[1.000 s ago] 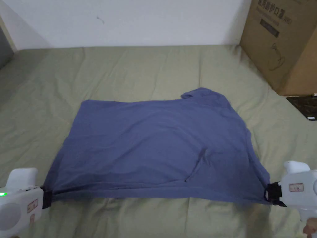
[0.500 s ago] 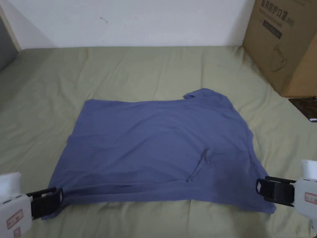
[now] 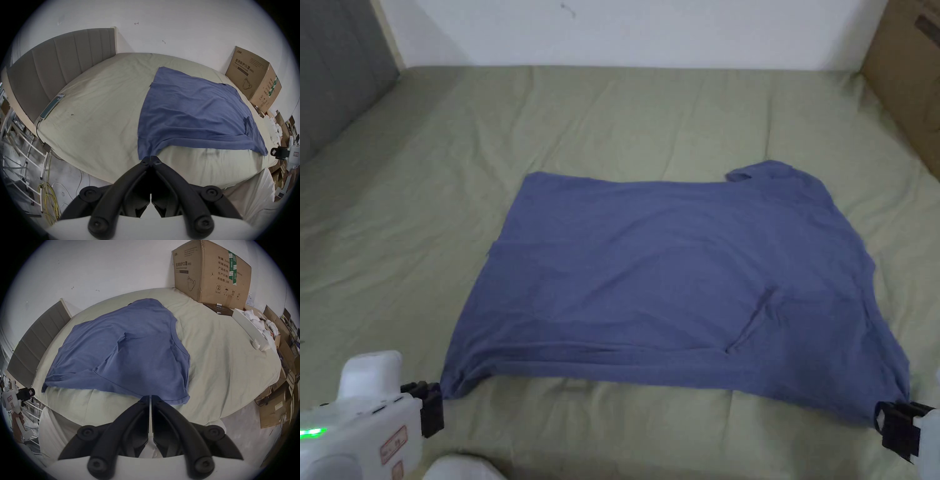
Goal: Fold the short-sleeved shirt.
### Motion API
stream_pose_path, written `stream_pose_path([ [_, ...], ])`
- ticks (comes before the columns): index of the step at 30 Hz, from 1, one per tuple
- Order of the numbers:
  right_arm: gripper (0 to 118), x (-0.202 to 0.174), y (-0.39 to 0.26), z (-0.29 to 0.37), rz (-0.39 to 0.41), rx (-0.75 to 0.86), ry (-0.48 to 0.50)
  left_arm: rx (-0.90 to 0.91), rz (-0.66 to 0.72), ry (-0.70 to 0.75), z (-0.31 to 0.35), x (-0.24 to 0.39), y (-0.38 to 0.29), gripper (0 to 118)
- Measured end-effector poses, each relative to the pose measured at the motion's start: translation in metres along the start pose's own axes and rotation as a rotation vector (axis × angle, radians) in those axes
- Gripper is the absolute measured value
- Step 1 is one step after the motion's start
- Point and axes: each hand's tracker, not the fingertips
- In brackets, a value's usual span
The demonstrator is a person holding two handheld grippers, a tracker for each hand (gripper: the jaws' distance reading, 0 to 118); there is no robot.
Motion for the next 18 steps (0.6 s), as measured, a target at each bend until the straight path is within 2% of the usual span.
stream_pose_path([
  [1,3,-0.001,0.002,-0.001,0.003,-0.002,0.0,0.0,0.004,-0.002,-0.001,-0.001,0.001,1],
  [4,3,-0.002,0.001,-0.001,0.01,-0.009,-0.001,-0.01,-0.006,0.004,-0.006,0.001,0.004,58],
  [5,3,-0.002,0.001,-0.002,0.011,-0.014,-0.002,-0.015,-0.019,0.0,-0.008,0.004,0.005,70],
  [6,3,-0.002,0.001,-0.003,0.013,-0.018,-0.006,-0.019,-0.038,-0.006,-0.011,0.007,0.006,70],
  [8,3,0.0,-0.002,-0.006,0.011,-0.03,-0.011,-0.033,-0.063,-0.008,-0.023,0.011,0.009,80],
  [9,3,0.002,-0.003,-0.006,0.006,-0.034,-0.011,-0.04,-0.071,-0.012,-0.031,0.012,0.009,81],
  [12,3,0.009,-0.006,-0.008,-0.034,-0.05,-0.009,-0.105,-0.075,0.011,-0.057,0.012,0.012,78],
  [13,3,0.012,-0.006,-0.009,-0.048,-0.053,-0.007,-0.113,-0.077,-0.002,-0.063,0.011,0.012,71],
  [14,3,0.015,-0.007,-0.009,-0.061,-0.057,-0.01,-0.115,-0.081,-0.001,-0.068,0.011,0.011,51],
  [16,3,0.02,-0.008,-0.008,-0.073,-0.061,-0.021,-0.134,-0.113,0.017,-0.081,0.011,0.009,18],
  [18,3,0.025,-0.009,-0.007,-0.085,-0.064,-0.03,-0.168,-0.113,0.011,-0.087,0.011,0.009,3],
])
